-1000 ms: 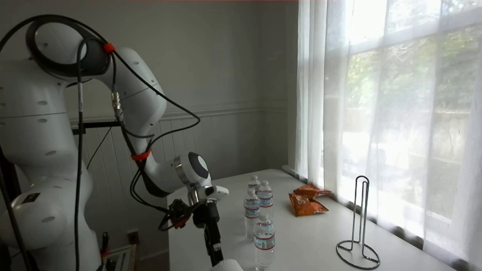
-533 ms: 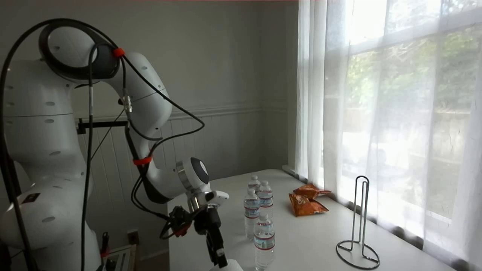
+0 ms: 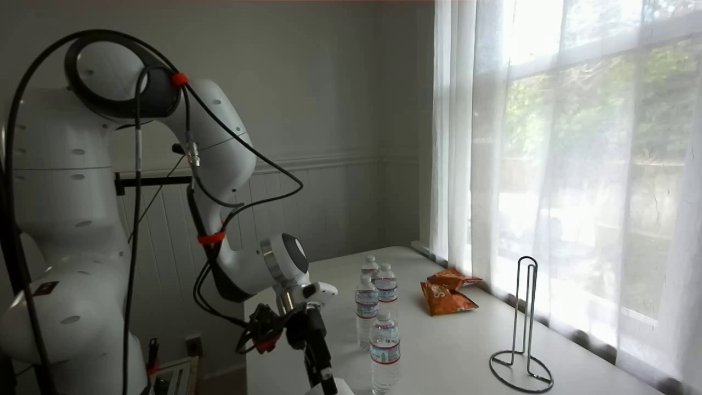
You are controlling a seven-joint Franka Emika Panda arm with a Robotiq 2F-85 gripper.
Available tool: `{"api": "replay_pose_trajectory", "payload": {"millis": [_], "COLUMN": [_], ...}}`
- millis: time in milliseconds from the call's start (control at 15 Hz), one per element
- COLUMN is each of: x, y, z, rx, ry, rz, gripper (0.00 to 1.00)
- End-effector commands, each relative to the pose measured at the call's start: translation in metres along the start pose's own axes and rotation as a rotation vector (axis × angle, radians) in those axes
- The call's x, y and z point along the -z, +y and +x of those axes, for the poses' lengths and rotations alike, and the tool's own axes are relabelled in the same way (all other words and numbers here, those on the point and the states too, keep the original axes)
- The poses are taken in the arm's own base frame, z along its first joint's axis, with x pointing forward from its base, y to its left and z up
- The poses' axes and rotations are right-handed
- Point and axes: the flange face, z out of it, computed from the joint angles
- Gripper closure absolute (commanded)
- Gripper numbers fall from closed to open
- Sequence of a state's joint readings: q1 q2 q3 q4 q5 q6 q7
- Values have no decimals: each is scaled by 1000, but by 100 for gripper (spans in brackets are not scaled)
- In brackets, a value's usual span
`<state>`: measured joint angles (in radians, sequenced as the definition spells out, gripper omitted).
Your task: Set the paper towel roll upright
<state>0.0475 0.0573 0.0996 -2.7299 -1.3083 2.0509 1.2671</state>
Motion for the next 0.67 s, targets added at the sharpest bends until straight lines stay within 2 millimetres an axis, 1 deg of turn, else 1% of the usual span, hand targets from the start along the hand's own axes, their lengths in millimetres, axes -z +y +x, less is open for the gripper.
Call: {"api": "replay_pose_trajectory", "payload": {"millis": [0,67,133,200,400,467,600], "x": [-11,-12,-14,-15,-16,-16,-15], "y": [2,3,3,4,12,18,29], "z": [4,3,3,3,8,11,15], "rx": [9,12,12,11,-1,-3,-11], "ry": [3,-3,-10,-19,-38,-47,-61], "rz": [-52,-59,-66,-71,-68,-54,-32], "gripper": [1,9,26,28,50,58,70]}}
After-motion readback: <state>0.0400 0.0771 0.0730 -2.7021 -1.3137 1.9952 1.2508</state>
